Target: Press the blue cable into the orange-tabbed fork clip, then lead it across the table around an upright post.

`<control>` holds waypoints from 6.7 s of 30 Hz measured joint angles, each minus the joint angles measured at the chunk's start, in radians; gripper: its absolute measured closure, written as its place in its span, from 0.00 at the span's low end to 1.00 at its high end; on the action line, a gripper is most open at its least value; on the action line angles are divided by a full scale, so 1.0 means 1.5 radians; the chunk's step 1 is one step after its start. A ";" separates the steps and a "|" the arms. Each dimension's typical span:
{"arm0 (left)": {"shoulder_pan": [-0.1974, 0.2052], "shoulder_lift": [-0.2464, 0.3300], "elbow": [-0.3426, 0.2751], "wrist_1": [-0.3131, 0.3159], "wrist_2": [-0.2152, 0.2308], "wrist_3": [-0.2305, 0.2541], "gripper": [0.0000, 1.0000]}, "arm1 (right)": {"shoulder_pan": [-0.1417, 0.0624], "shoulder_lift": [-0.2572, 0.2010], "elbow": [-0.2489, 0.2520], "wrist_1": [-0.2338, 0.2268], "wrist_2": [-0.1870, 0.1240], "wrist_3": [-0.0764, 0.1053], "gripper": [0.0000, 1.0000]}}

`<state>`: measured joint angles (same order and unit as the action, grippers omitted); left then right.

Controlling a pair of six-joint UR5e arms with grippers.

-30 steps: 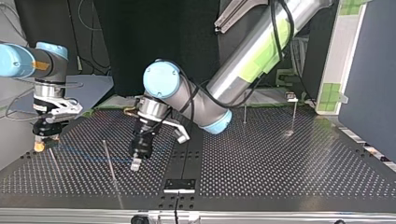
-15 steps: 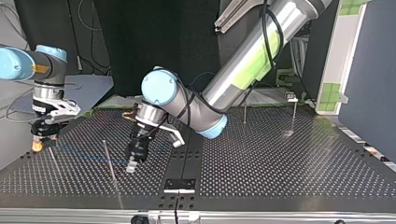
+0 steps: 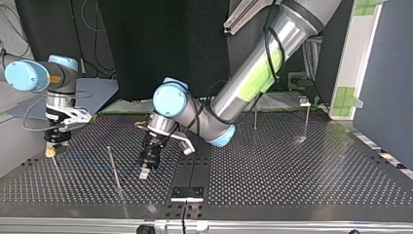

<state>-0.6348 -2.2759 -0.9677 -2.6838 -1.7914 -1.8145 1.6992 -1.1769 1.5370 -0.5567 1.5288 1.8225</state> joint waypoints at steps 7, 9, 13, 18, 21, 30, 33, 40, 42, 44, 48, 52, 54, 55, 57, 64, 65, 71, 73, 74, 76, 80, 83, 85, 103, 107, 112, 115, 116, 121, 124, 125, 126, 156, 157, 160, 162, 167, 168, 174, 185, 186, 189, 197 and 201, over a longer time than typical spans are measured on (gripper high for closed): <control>0.008 -0.021 0.003 0.007 0.003 -0.001 0.99 | 0.004 0.030 -0.006 -0.019 0.002 -0.001 1.00; 0.011 -0.022 0.001 0.011 0.004 -0.001 0.99 | 0.003 0.033 -0.006 -0.021 0.002 -0.001 1.00; 0.018 -0.023 -0.004 0.019 0.006 -0.001 0.99 | 0.003 0.041 -0.007 -0.024 0.002 -0.003 1.00; 0.023 -0.023 -0.009 0.025 0.007 -0.002 0.99 | 0.005 0.060 -0.007 -0.024 0.002 -0.009 1.00; 0.026 -0.028 -0.010 0.027 0.008 -0.003 0.99 | 0.006 0.076 -0.007 -0.023 0.001 -0.011 1.00; 0.029 -0.050 -0.013 0.039 0.000 -0.002 0.99 | 0.011 0.102 -0.006 -0.021 -0.002 -0.011 1.00; 0.029 -0.051 -0.013 0.040 0.001 -0.002 0.99 | 0.015 0.109 -0.005 -0.017 -0.001 -0.014 1.00; 0.029 -0.051 -0.018 0.035 0.000 -0.002 0.78 | 0.026 0.145 0.005 -0.016 0.002 -0.022 1.00; 0.029 -0.051 -0.019 0.031 0.000 -0.002 0.64 | 0.028 0.154 0.007 -0.016 0.002 -0.024 1.00; 0.028 -0.051 -0.022 0.026 -0.001 -0.002 0.39 | 0.030 0.161 0.007 -0.016 0.002 -0.026 1.00; 0.026 -0.050 -0.025 0.015 -0.001 -0.001 0.15 | 0.034 0.176 0.008 -0.017 0.002 -0.031 1.00; 0.022 -0.050 -0.028 0.005 0.000 -0.001 0.00 | 0.036 0.185 0.009 -0.017 0.002 -0.034 1.00; 0.021 -0.050 -0.030 0.002 -0.001 -0.001 0.00 | 0.037 0.191 0.009 -0.019 0.002 -0.035 1.00; 0.020 -0.050 -0.032 0.000 -0.001 -0.001 0.00 | 0.038 0.195 0.009 -0.020 0.002 -0.035 1.00; 0.019 -0.050 -0.034 -0.001 -0.001 -0.002 0.00 | 0.038 0.205 0.009 -0.022 0.003 -0.036 1.00; 0.019 -0.050 -0.036 -0.008 -0.002 -0.003 0.00 | 0.041 0.250 0.009 -0.027 0.010 -0.047 1.00; 0.019 -0.050 -0.036 -0.008 -0.002 -0.003 0.00 | 0.041 0.255 0.009 -0.029 0.013 -0.049 1.00; 0.020 -0.050 -0.037 -0.009 -0.003 -0.003 0.00 | 0.042 0.297 0.014 -0.050 0.026 -0.054 1.00; 0.020 -0.050 -0.037 -0.009 -0.006 -0.003 0.00 | 0.043 0.312 0.015 -0.056 0.029 -0.055 1.00; 0.020 -0.050 -0.037 -0.009 -0.007 -0.003 0.00 | 0.043 0.318 0.015 -0.059 0.031 -0.056 1.00; 0.020 -0.050 -0.037 -0.009 -0.009 -0.003 0.00 | 0.043 0.332 0.015 -0.065 0.034 -0.057 1.00; 0.019 -0.050 -0.037 -0.012 -0.013 -0.003 0.00 | 0.041 0.359 0.015 -0.082 0.038 -0.058 1.00; 0.019 -0.050 -0.037 -0.015 -0.019 -0.003 0.00 | 0.037 0.379 0.014 -0.101 0.038 -0.057 1.00; 0.019 -0.050 -0.037 -0.018 -0.022 -0.003 0.00 | 0.035 0.394 0.014 -0.112 0.038 -0.057 1.00; 0.018 -0.050 -0.038 -0.027 -0.030 -0.003 0.00 | 0.004 0.506 0.013 -0.165 0.038 -0.057 1.00; 0.018 -0.050 -0.038 -0.027 -0.030 -0.003 0.00 | 0.001 0.524 0.013 -0.168 0.038 -0.057 1.00; 0.018 -0.050 -0.039 -0.028 -0.030 -0.003 0.00 | 0.000 0.530 0.013 -0.171 0.038 -0.058 1.00; 0.018 -0.050 -0.039 -0.029 -0.031 -0.003 0.00 | 0.000 0.530 0.013 -0.172 0.038 -0.058 1.00; 0.018 -0.050 -0.039 -0.031 -0.031 -0.004 0.00 | 0.000 0.530 0.013 -0.172 0.038 -0.058 1.00; 0.018 -0.050 -0.038 -0.054 -0.052 -0.016 0.00 | -0.002 0.531 0.013 -0.172 0.038 -0.058 1.00; 0.018 -0.048 -0.037 -0.074 -0.071 -0.023 0.00 | -0.003 0.531 0.013 -0.172 0.038 -0.059 1.00; 0.018 -0.048 -0.037 -0.080 -0.078 -0.024 0.00 | -0.003 0.531 0.012 -0.172 0.038 -0.059 1.00; 0.018 -0.048 -0.038 -0.087 -0.084 -0.026 0.00 | -0.003 0.531 0.012 -0.171 0.038 -0.059 1.00; 0.006 0.015 -0.081 -0.277 0.016 -0.049 0.00 | 0.004 0.531 0.008 -0.167 0.038 -0.065 1.00; 0.006 0.016 -0.083 -0.284 0.025 -0.048 0.00 | 0.004 0.531 0.008 -0.166 0.038 -0.065 1.00; 0.004 0.022 -0.090 -0.291 0.045 -0.046 0.00 | 0.004 0.531 0.007 -0.165 0.038 -0.066 1.00; 0.004 0.028 -0.094 -0.291 0.051 -0.045 0.00 | 0.004 0.531 0.006 -0.163 0.038 -0.066 1.00; 0.000 0.055 -0.113 -0.279 0.051 -0.044 0.00 | 0.004 0.531 0.005 -0.160 0.038 -0.069 1.00; -0.001 0.060 -0.117 -0.275 0.051 -0.045 0.00 | 0.004 0.531 0.005 -0.160 0.038 -0.069 1.00; -0.011 0.100 -0.128 -0.261 0.059 -0.046 0.00 | 0.005 0.531 0.003 -0.159 0.038 -0.071 1.00; -0.031 0.171 -0.127 -0.242 0.125 -0.034 0.00 | 0.007 0.531 -0.001 -0.153 0.040 -0.074 1.00; -0.032 0.178 -0.128 -0.240 0.131 -0.034 0.00 | 0.007 0.531 -0.001 -0.153 0.040 -0.074 1.00; -0.034 0.190 -0.131 -0.237 0.139 -0.033 0.00 | 0.007 0.531 -0.001 -0.153 0.040 -0.075 1.00; -0.032 0.200 -0.143 -0.236 0.106 -0.030 0.00 | 0.007 0.531 -0.001 -0.152 0.039 -0.075 1.00; -0.031 0.215 -0.159 -0.238 0.082 -0.027 0.00 | 0.008 0.531 -0.001 -0.151 0.039 -0.075 1.00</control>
<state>-0.6819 -1.9533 -1.2066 -3.0415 -1.6689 -1.8555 1.7109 -0.3800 1.5353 -0.7838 1.5878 1.7107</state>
